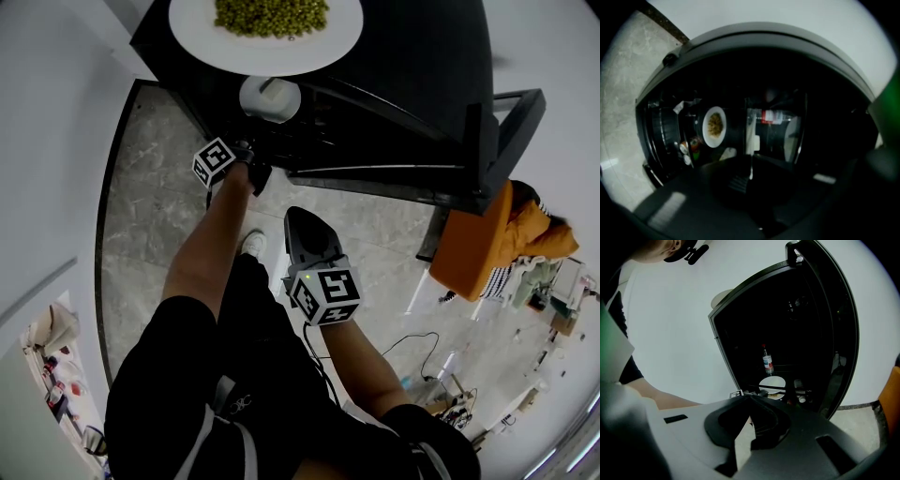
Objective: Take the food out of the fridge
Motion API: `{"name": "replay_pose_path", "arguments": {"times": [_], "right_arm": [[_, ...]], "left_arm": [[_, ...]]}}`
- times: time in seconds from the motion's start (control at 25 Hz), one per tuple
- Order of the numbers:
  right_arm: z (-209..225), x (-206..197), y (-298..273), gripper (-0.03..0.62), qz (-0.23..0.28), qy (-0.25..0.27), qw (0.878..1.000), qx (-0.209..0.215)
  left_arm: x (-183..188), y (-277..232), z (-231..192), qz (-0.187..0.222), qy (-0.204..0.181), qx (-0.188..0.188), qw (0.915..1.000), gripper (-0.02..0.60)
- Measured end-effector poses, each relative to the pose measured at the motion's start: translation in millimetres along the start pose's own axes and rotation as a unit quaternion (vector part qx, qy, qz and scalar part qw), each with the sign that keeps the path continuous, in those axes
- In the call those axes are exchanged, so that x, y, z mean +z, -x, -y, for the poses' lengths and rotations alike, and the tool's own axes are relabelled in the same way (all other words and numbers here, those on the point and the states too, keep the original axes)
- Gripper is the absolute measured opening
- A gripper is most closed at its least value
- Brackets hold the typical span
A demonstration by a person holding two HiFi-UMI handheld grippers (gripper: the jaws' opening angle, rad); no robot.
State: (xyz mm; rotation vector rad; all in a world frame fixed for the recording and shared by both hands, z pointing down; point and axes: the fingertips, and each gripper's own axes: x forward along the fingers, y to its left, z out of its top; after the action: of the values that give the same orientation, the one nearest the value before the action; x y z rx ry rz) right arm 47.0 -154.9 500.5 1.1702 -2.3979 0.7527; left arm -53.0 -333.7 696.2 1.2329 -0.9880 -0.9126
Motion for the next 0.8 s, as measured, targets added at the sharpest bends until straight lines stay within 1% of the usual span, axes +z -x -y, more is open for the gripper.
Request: {"name": "replay_pose_path", "arguments": {"times": [0.32,0.52,0.68,0.8], "right_arm": [[-6.4,-4.9,-3.3,-0.002,-0.002,0.001,1.0,0.006],[-10.9,-4.1,-4.8,-0.001,0.004,0.001,1.0,0.009],[-10.6,-4.2,-6.9,-0.001,0.01,-0.005,1.0,0.004],[-12.0,-1.9,-7.1,-0.001,0.016,-0.013,1.0,0.0]], "left_arm": [[-4.7,26.0,0.0,-0.01,-0.004,-0.045,0.9989,0.008],[-12.6,43.3,13.3,-0.028,-0.017,-0.067,0.9972,0.008],[-28.9,65.6,15.2,-0.06,-0.021,-0.054,0.9965,0.008],[-44.1,92.3,2.4,-0.085,-0.017,-0.023,0.996,0.008]]}}
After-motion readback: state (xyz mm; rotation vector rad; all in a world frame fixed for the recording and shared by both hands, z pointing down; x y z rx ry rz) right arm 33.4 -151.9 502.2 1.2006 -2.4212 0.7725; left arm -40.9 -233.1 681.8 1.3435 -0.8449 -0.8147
